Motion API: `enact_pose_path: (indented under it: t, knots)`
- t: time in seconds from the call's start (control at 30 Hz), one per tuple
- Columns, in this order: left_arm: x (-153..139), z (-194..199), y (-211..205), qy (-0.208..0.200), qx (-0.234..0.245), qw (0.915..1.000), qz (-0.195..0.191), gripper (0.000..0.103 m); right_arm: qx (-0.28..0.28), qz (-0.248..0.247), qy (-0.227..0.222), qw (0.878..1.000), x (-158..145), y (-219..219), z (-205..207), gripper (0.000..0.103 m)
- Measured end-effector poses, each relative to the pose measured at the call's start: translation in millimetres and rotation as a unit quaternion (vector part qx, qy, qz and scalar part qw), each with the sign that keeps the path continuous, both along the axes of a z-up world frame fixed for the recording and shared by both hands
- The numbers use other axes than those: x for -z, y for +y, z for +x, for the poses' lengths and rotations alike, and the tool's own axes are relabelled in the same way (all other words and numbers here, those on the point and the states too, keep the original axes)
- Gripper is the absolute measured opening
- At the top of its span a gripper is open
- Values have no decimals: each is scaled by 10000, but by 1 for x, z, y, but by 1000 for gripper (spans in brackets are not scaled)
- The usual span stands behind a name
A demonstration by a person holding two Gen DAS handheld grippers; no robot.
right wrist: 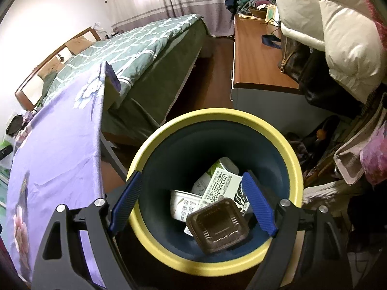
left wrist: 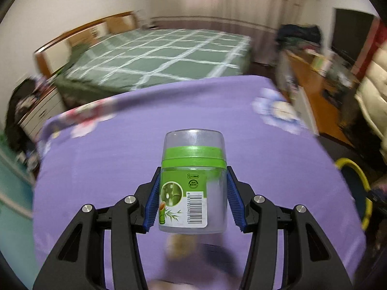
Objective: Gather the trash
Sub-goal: 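Carry the clear bottle with the left tool over the bin and release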
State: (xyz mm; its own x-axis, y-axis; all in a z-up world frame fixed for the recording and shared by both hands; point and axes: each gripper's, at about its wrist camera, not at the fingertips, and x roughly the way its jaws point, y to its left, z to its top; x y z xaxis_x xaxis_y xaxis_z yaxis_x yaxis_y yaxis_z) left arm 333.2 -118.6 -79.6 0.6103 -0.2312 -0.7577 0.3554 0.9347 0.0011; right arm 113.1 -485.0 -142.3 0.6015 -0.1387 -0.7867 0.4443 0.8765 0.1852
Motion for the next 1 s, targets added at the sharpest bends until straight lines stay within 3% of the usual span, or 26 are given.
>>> enact_pose_path:
  t: [0.1,0.3,0.53,0.8,1.0]
  knots:
    - [-8,-28,-46,-47,545,9985,-73,50,-14,-89,-25,10000,-3,-2,-13,80]
    - [-13,-80,-141,-54,1577,9873,-198,50,137,-387,-50,9991,-10,-9,-45,80]
    - [6,-123,-250,216,2561,9664,-32,50,424,-430,-267,9978,-17,-24,-78,81]
    - [43,-129,-325,647,2971,9522,307,50,640,-341,-262,9970,-11,-43,-98,81]
    - [72,-131,-354,886,3052,9466,548,50,761,-277,-276,9963,-7,-52,-108,82]
